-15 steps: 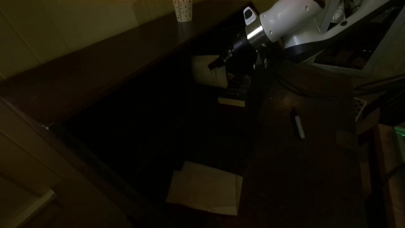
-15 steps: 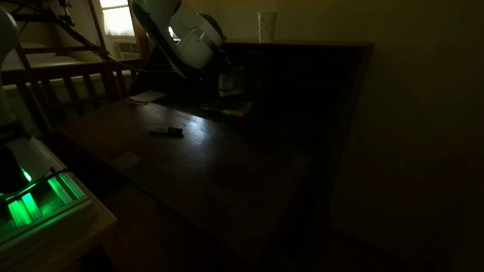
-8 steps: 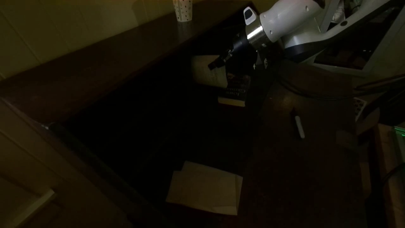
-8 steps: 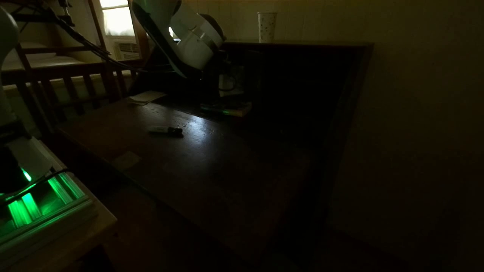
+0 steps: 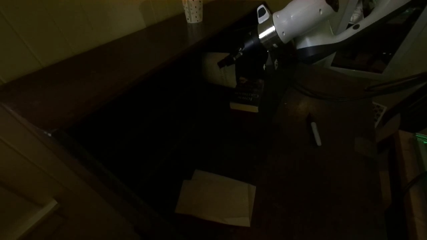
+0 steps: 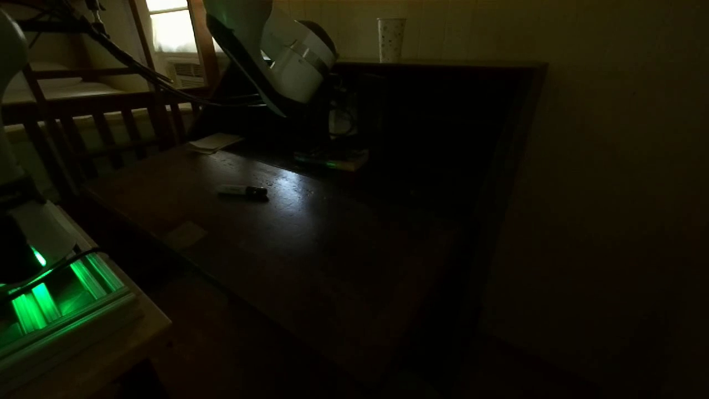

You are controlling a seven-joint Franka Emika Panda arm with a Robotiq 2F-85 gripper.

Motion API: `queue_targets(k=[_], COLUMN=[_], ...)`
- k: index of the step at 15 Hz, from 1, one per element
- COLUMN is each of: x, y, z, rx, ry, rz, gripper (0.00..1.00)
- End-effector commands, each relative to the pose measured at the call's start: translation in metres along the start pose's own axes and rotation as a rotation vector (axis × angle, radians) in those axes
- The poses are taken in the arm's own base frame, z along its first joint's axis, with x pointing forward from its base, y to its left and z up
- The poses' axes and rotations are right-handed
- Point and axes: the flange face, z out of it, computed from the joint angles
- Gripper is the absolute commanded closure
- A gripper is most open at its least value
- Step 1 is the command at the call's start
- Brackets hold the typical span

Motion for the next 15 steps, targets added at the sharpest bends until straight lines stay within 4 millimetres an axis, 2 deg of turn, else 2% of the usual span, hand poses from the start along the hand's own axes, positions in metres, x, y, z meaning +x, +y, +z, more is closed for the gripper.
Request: queue_targets(k=[1, 9, 15], x=[0.003, 0.006, 0.011], y=[0.009, 0.003, 0.003], z=[0.016, 0.037, 0.054], rx=[0.039, 0.087, 0.076], ry=[0.065, 0.109, 0.128], rz=[0.094, 0.210, 0.185], gripper=[0.94, 0.94, 0.94])
